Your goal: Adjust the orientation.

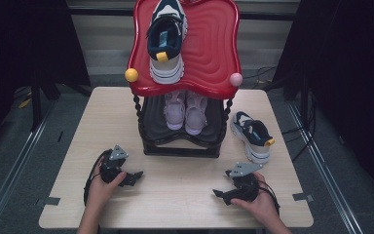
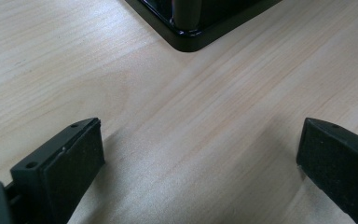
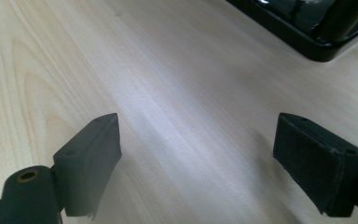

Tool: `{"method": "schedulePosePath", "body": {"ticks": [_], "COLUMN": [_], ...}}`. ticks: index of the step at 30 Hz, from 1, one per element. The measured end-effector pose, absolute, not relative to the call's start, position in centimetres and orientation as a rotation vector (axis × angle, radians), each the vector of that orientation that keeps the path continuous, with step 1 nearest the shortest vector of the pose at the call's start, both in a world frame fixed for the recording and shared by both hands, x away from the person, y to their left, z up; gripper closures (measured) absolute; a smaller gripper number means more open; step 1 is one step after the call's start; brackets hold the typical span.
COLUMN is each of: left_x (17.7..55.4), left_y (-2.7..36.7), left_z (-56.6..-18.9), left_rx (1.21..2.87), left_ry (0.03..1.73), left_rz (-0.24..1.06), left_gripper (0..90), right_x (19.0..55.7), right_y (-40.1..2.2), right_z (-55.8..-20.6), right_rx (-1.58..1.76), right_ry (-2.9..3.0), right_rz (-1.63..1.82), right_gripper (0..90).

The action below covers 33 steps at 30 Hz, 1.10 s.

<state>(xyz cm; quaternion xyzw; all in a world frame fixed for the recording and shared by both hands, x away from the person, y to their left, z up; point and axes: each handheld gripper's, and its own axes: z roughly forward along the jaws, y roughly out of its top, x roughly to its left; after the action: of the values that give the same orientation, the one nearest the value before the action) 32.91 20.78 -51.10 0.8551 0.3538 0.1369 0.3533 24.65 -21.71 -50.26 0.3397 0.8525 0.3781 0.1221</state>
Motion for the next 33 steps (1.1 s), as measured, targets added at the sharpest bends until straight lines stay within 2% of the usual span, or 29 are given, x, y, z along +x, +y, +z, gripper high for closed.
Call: {"method": "schedulePosePath", "body": {"ticks": [18,33], "left_x": [32.9,32.9], "left_y": [20.8,20.8], "left_z": [-51.1,-51.1], "left_rx": [2.210,2.211], "left_ry": [0.916,0.915], "left_rz": [0.350,0.350], "left_gripper": [0.0,0.0], "right_x": [28.3,32.1], "right_y": [-25.6,-29.7], "right_z": [-44.0,-42.5], "right_rx": [0.985,1.097], "right_ry": [2.392,2.274], "right_rz": [1.063,1.006], "right_gripper": [18.0,18.0]}}
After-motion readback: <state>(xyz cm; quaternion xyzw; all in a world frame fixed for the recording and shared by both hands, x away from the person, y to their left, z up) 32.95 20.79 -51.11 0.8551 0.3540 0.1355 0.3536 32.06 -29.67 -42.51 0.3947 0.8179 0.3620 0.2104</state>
